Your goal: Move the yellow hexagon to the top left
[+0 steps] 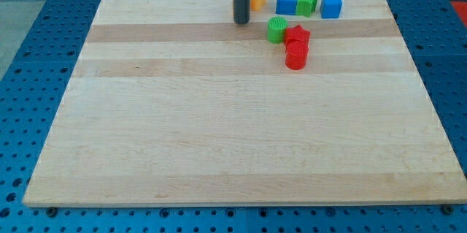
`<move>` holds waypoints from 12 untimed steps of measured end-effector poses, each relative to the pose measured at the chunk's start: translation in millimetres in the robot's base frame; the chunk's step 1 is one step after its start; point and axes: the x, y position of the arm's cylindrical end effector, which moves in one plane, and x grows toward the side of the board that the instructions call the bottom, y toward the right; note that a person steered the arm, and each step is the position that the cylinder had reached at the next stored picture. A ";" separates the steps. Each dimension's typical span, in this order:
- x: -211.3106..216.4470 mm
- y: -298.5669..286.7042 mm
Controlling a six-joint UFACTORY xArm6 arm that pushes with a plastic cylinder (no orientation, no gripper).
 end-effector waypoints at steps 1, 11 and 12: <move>9.8 -44.3; -51.5 46.0; -47.6 58.7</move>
